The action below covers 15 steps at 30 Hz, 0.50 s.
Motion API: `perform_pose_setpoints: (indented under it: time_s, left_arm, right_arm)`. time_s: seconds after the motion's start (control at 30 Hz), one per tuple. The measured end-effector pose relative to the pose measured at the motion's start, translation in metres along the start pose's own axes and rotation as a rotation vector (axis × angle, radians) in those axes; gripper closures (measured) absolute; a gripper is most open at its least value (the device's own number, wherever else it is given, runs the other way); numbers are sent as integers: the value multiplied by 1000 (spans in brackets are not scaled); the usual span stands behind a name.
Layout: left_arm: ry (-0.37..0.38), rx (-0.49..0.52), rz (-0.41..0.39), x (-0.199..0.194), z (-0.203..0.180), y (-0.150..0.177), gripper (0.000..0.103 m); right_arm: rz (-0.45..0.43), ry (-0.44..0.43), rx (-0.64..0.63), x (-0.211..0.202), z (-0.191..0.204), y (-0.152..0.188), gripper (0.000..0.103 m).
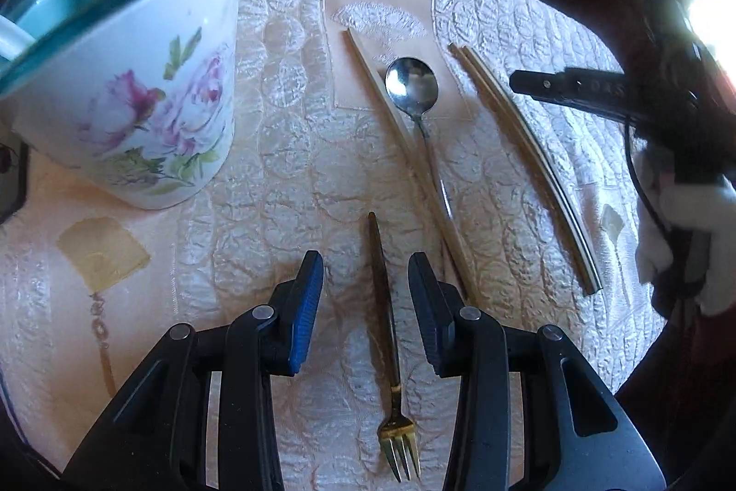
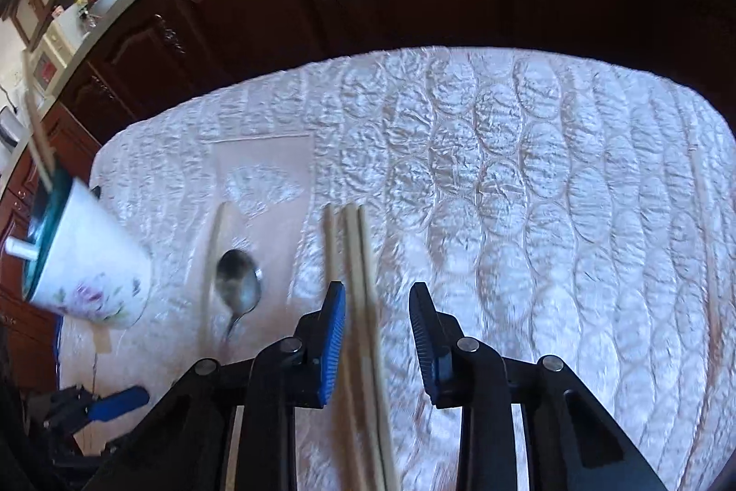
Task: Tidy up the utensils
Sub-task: 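Grasp the gold-tipped fork with the left tool while the right tool grasps a chopstick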
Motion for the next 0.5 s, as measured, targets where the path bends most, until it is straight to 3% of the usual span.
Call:
perform_pose_setpoints:
  time_s: [0.13, 0.37, 0.47, 0.5]
  left_arm:
    - [-6, 0, 8, 5, 2, -1, 65]
    - [-13, 5, 7, 8, -1, -9, 65]
    - [-8, 0, 9, 9, -1, -10, 65]
    - [-8, -1, 9, 8, -1, -10, 65]
  right_arm:
    - [50, 13, -17, 22, 1, -5, 79]
    - [57, -7, -6, 21, -6, -16, 88]
    - [66, 51, -62, 21, -6, -18, 93]
    - [78, 111, -76, 23, -11, -17, 98]
Point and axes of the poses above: each gripper's, at about its wrist camera, not at the fingertips, and x roughly the way its jaws point, z to its left, y to its underside, the point moved 10 cm from there along x, roughly the way its jaws point, and after that the axes turned 11 degrees about z, right-handed, at the moved point
